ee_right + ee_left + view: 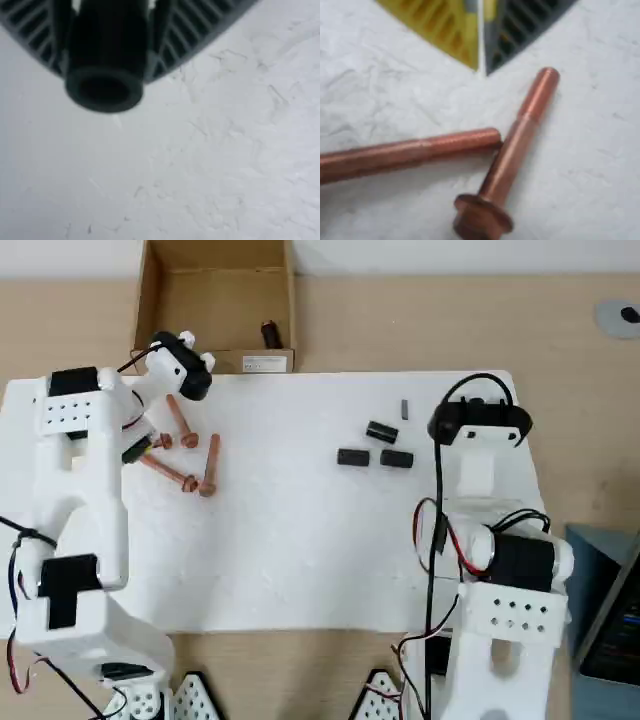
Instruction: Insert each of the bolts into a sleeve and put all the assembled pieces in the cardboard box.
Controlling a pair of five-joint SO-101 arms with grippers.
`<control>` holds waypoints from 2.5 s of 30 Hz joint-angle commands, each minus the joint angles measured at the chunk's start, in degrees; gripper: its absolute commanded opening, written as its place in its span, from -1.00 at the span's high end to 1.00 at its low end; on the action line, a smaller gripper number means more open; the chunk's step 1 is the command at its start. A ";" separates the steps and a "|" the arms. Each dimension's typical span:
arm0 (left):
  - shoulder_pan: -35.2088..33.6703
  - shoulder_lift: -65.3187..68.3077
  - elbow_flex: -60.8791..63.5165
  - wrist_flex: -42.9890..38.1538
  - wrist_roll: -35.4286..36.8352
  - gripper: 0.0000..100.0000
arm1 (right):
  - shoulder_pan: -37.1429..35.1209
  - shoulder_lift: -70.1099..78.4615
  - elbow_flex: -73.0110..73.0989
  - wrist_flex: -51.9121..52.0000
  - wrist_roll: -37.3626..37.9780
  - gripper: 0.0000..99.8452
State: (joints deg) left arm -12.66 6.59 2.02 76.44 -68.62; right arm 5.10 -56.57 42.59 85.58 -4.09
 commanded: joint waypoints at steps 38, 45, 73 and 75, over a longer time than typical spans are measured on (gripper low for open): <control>-0.70 30.73 -26.02 -8.26 -3.34 0.82 | 0.48 -1.01 2.24 -3.08 -0.26 0.98; -0.35 32.48 -27.52 -8.26 -1.23 1.00 | 0.48 -1.01 2.24 -3.08 -0.26 0.98; 10.64 1.27 -37.63 24.00 27.25 0.99 | 0.40 -1.10 -6.29 1.67 -0.18 0.98; 10.81 -1.54 -35.08 24.00 27.87 0.99 | 0.40 -1.10 -6.29 3.25 -0.09 0.98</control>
State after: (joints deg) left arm -2.73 11.52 -33.32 99.82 -42.42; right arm 5.10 -56.57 40.04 87.16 -4.09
